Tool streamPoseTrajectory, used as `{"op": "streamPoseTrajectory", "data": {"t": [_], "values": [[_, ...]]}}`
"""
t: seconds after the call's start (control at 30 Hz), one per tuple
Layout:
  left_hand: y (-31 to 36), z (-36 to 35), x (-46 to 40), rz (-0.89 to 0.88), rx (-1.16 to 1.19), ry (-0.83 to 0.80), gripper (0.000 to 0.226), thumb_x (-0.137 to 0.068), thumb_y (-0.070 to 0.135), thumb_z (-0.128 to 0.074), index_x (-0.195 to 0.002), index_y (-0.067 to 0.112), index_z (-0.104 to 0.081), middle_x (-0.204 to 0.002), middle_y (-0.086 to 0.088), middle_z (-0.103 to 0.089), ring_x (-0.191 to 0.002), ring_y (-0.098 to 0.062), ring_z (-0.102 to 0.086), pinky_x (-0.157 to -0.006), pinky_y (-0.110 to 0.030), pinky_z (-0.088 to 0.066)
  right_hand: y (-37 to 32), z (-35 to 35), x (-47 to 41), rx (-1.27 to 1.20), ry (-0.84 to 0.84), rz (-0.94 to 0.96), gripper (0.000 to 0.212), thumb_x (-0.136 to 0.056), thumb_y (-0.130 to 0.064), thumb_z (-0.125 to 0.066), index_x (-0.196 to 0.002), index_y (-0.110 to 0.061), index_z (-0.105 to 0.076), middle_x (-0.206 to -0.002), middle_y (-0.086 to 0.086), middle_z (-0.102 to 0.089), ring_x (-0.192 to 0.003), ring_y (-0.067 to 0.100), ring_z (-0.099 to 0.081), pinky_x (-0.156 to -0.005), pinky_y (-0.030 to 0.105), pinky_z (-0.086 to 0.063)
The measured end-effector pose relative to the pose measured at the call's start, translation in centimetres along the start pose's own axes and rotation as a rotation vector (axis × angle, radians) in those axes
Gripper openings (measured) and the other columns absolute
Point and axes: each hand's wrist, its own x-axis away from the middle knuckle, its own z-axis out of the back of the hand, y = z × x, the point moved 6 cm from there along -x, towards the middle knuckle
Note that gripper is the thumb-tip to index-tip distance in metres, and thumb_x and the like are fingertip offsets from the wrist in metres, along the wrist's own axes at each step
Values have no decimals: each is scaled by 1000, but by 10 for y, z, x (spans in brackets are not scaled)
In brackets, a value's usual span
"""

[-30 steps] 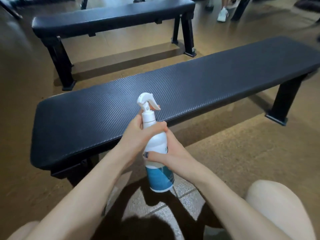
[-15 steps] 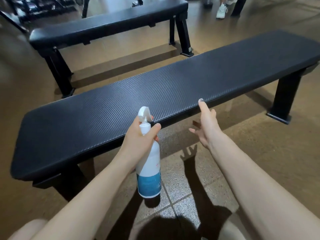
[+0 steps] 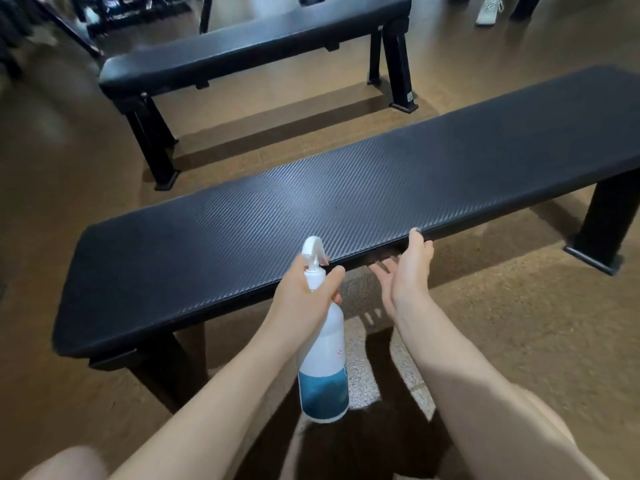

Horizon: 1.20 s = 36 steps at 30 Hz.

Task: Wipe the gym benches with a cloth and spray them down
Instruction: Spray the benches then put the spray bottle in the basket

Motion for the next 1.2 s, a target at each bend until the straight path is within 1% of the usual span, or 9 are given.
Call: {"op": "streamPoseTrajectory", "data": {"t": [0.1, 0.2, 0.37, 0.53, 0.63, 0.8, 1.07, 1.13, 1.2], "values": [[15, -10, -1, 7, -10, 0, 19, -96, 42, -65, -105, 28, -56, -74, 2, -72, -84, -26, -72, -87, -50, -56, -12, 12, 0, 95, 58, 2, 53, -103, -34, -43, -153, -25, -30, -134, 10, -52, -113, 27, -61, -99, 49, -53], [31, -20, -2, 8, -36, 15, 17, -97, 41, -65, -100, 27, -55, -73, 2, -72, -82, -24, -72, -85, -47, -56, -48, 26, 1, 490, 157, 180, 60, -96, -28, -49, -153, -23, -30, -136, 5, -50, -116, 22, -57, -105, 44, -47], [55, -45, -7, 27, -55, 1, 21, -95, 41, -65, -97, 22, -57, -78, -3, -74, -84, -25, -72, -88, -48, -57, -81, 36, 7, 942, 31, 424, 58, -100, -24, -54, -151, -6, -33, -152, 3, -29, -114, 7, -40, -97, 23, -29], [64, -66, -14, -11, -57, 1, 18, -96, 40, -65, -103, 27, -56, -79, -4, -75, -80, -22, -72, -83, -43, -57, -86, 41, -4, 1084, 24, 552, 62, -99, -42, -55, -144, -3, -38, -145, 6, -33, -126, 24, -46, -105, 40, -42], [59, -73, -16, -6, -84, 7, 20, -96, 41, -65, -100, 23, -57, -79, -4, -74, -80, -21, -71, -80, -40, -56, -85, 42, -7, 1099, 31, 619, 61, -97, -45, -57, -139, -4, -39, -139, 5, -35, -118, 24, -48, -100, 43, -45], [52, -84, -25, -19, -93, -41, 23, -97, 42, -64, -101, 20, -58, -78, -3, -74, -67, -9, -65, -72, -31, -51, -82, 48, -14, 878, 55, 621, 43, -97, -35, -61, -128, -10, -47, -131, -1, -39, -112, 11, -49, -96, 28, -43], [65, -110, -55, -89, -45, -191, 21, -93, 40, -66, -99, 22, -58, -75, -4, -73, -72, -17, -69, -82, -40, -56, -86, 56, -18, 666, 136, 522, 22, -101, -22, -56, -122, -17, -56, -127, -5, -49, -103, -10, -52, -83, -2, -40], [73, -116, -65, -107, -53, -251, 23, -93, 40, -66, -99, 20, -58, -72, -2, -73, -74, -17, -70, -84, -41, -55, -88, 59, -24, 644, 185, 471, 16, -102, -25, -51, -114, -21, -60, -123, -2, -56, -102, -6, -55, -87, 5, -41], [80, -121, -75, -122, -51, -294, 25, -94, 41, -65, -99, 17, -59, -72, -1, -73, -77, -18, -70, -82, -41, -55, -89, 64, -31, 543, 243, 372, 21, -100, -31, -49, -110, -20, -64, -120, 1, -63, -108, 9, -61, -98, 26, -47]]}}
